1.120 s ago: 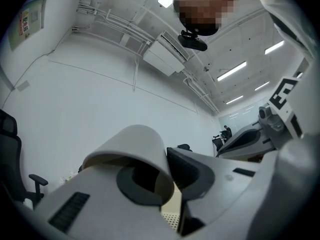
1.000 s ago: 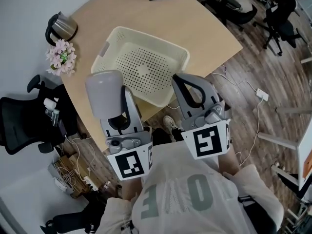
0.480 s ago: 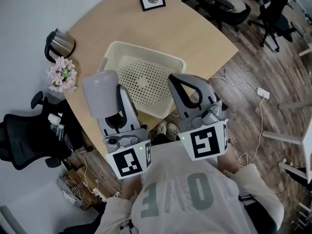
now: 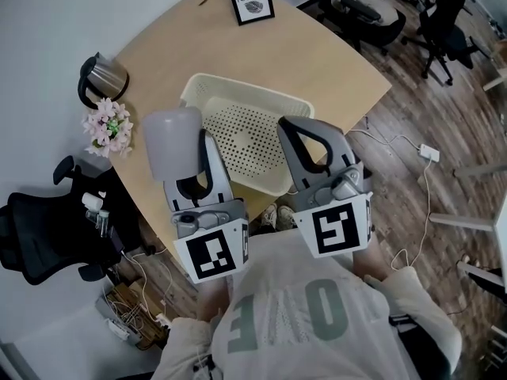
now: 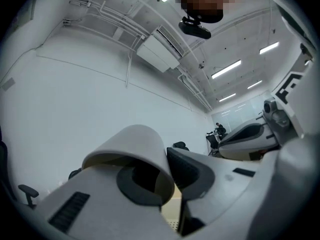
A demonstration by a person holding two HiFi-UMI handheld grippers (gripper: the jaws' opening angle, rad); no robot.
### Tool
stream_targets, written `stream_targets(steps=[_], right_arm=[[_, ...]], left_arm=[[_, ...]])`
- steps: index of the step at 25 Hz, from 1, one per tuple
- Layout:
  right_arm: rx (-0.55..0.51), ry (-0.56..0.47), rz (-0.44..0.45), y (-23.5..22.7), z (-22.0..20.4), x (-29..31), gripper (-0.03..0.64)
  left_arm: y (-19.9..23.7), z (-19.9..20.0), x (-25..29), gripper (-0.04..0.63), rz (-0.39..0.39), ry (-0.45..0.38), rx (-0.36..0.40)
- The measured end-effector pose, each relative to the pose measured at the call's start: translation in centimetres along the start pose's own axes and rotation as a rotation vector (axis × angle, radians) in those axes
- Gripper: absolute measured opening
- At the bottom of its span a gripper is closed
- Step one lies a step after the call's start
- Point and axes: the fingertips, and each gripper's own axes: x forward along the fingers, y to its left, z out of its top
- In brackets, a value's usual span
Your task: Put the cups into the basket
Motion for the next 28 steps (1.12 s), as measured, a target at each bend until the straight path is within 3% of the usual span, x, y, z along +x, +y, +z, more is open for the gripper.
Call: stream_targets(steps=[5, 13, 16, 21, 28], right_arm=[[0.008, 0.012, -0.006, 0.7, 0.0, 0.2, -0.003], [0.018, 0.028, -0.005, 1.2, -0.3, 0.3, -0.003], [0.027, 0.033, -0.007, 1.3, -0.5, 0.3, -0.003], [0.042, 0.045, -0.017, 1.0, -1.1, 0.0, -0.003], [0.06, 0.083, -0.037, 0.5, -2.6, -0.5, -0.003]], left_arm=[[0.2, -1.6, 1.4, 0.048, -0.051, 0.104, 0.071], [-1.3, -4.3, 3.4, 0.048, -0.197, 0.254, 0.315], [-2.0, -7.4, 4.2, 0.048, -0.29, 0.365, 0.405], [-2.9, -13.0, 5.0, 0.049, -0.453, 0.524, 0.489], [-3.3, -20.5, 5.7, 0.049, -0.626, 0.712, 0.746]])
